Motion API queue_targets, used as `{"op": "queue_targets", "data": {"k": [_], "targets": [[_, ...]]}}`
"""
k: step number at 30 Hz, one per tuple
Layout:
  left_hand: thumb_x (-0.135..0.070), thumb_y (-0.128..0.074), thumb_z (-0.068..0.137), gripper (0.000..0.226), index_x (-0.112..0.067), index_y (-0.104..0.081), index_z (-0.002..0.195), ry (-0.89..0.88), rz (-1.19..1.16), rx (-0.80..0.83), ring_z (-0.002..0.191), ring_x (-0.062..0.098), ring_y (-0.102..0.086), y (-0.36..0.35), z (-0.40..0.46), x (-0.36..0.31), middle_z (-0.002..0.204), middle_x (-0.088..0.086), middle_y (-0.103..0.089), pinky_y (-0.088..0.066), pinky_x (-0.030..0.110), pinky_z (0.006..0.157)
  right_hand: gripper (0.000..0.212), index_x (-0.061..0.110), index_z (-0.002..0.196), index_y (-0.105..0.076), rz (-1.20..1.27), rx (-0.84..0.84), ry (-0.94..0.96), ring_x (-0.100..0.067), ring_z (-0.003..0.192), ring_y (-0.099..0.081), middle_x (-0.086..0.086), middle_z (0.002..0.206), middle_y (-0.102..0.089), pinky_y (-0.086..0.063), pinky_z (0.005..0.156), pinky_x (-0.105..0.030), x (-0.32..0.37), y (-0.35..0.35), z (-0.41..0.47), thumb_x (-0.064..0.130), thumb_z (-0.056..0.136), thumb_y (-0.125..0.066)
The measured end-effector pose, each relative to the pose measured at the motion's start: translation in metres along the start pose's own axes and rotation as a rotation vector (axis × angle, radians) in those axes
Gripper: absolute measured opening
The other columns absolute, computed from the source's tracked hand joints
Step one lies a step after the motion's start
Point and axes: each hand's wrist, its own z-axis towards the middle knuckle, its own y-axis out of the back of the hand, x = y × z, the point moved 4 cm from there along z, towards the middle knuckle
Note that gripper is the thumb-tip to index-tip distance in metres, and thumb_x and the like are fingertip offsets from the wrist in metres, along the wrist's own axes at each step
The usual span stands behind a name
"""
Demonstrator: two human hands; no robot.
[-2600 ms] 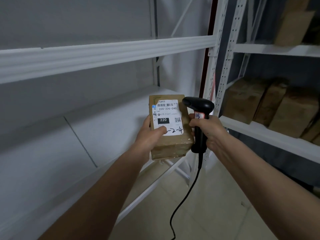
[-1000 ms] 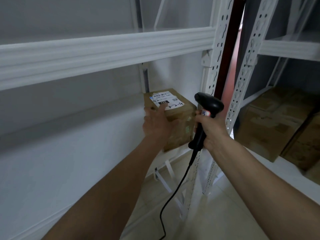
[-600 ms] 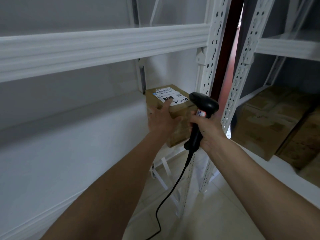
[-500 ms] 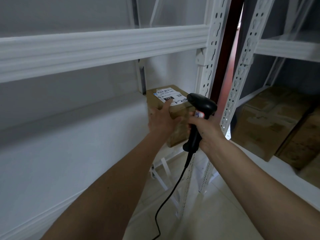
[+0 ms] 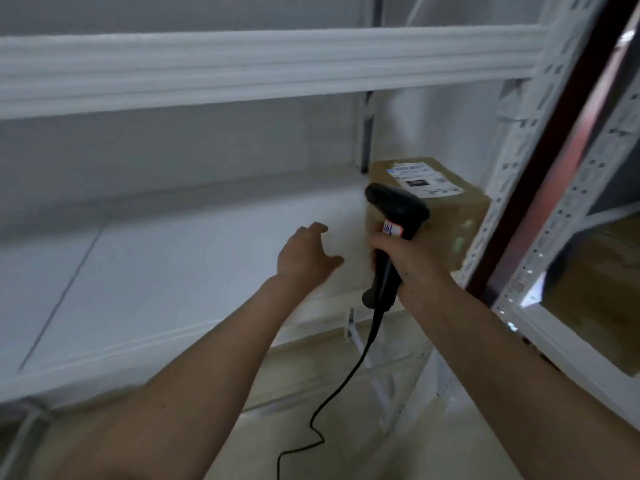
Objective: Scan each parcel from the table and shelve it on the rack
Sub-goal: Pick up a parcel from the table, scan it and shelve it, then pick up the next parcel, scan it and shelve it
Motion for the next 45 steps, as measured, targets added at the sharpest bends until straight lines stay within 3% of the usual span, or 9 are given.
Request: {"op": "queue_targets", "data": {"k": [8,11,15,19,23,26,29,38,45], "targets": [[-0.037,-0.069,0.086,0.050,-0.022,-0.055,0.131,0.342,0.113,-0.220,0.114,0.020,-0.056,0.072,-0.098,0.127,0.130,0.002,-0.056,-0.043,0.028,0.086,0.035,0.007,0.118,-0.050,-0.271,0.520,-0.022,-0.016,0.070,-0.058,-0.008,0.084,-0.055,-0.054,0.080,-0.038,-0.063,-0.115,-0.041,0.005,0.086,-0.064],[-0.037,-0.069,0.086,0.049,-0.023,-0.056,0.131,0.460,0.139,-0.267,0.114,0.020,-0.056,0.098,-0.148,0.166,0.129,0.001,-0.056,-0.043,0.028,0.086,0.026,0.002,0.111,-0.054,-0.405,0.704,0.040,-0.022,0.077,-0.058,-0.010,0.083,-0.055,-0.051,0.089,-0.045,-0.084,-0.152,-0.077,0.005,0.087,-0.064],[-0.037,-0.069,0.085,0.048,-0.022,-0.057,0.130,0.592,0.160,-0.333,0.115,0.020,-0.056,0.138,-0.219,0.214,0.128,0.001,-0.057,-0.044,0.032,0.091,0.022,-0.006,0.102,-0.059,-0.523,0.864,0.097,-0.023,0.082,-0.056,-0.016,0.084,-0.059,-0.047,0.083,-0.037,-0.112,-0.202,-0.132,0.008,0.086,-0.065],[-0.039,-0.068,0.086,0.047,-0.023,-0.058,0.128,0.716,0.183,-0.389,0.115,0.018,-0.056,0.176,-0.301,0.260,0.128,0.000,-0.058,-0.045,0.031,0.089,0.029,-0.007,0.106,-0.058,-0.590,0.998,0.088,-0.028,0.078,-0.054,-0.033,0.111,-0.057,-0.048,0.090,-0.050,-0.147,-0.253,-0.198,0.013,0.086,-0.065],[-0.037,-0.069,0.085,0.041,-0.021,-0.062,0.122,0.811,0.208,-0.431,0.111,0.021,-0.059,0.216,-0.400,0.308,0.124,0.003,-0.062,-0.049,0.033,0.087,0.018,0.006,0.102,-0.066,-0.592,1.063,0.064,-0.036,0.088,-0.062,-0.025,0.104,-0.066,-0.050,0.086,-0.041,-0.184,-0.303,-0.275,0.014,0.086,-0.067],[-0.036,-0.069,0.086,0.039,-0.021,-0.063,0.121,0.884,0.212,-0.462,0.107,0.022,-0.060,0.246,-0.470,0.345,0.123,0.003,-0.062,-0.050,0.034,0.081,0.017,0.015,0.104,-0.065,-0.586,1.110,0.048,-0.023,0.092,-0.062,-0.010,0.098,-0.068,-0.047,0.085,-0.035,-0.212,-0.341,-0.335,0.016,0.087,-0.067],[-0.036,-0.069,0.086,0.045,-0.021,-0.059,0.128,0.922,0.218,-0.463,0.110,0.021,-0.060,0.271,-0.523,0.380,0.126,0.001,-0.061,-0.046,0.030,0.081,0.019,0.013,0.106,-0.063,-0.594,1.125,0.035,-0.028,0.100,-0.062,-0.016,0.104,-0.067,-0.047,0.090,-0.038,-0.236,-0.377,-0.387,0.016,0.088,-0.066],[-0.037,-0.067,0.087,0.044,-0.021,-0.059,0.127,0.983,0.209,-0.513,0.115,0.020,-0.056,0.338,-0.609,0.460,0.127,0.001,-0.060,-0.046,0.033,0.086,0.024,0.018,0.112,-0.063,-0.600,1.197,0.002,-0.019,0.096,-0.060,-0.001,0.095,-0.066,-0.042,0.071,-0.028,-0.278,-0.469,-0.491,0.018,0.089,-0.066],[-0.039,-0.067,0.086,0.049,-0.022,-0.056,0.130,1.053,0.222,-0.561,0.118,0.021,-0.055,0.385,-0.649,0.519,0.131,0.001,-0.058,-0.048,0.036,0.091,0.037,0.012,0.123,-0.058,-0.628,1.279,-0.007,-0.024,0.102,-0.063,-0.009,0.107,-0.067,-0.048,0.095,-0.040,-0.305,-0.555,-0.544,0.017,0.088,-0.066]]}}
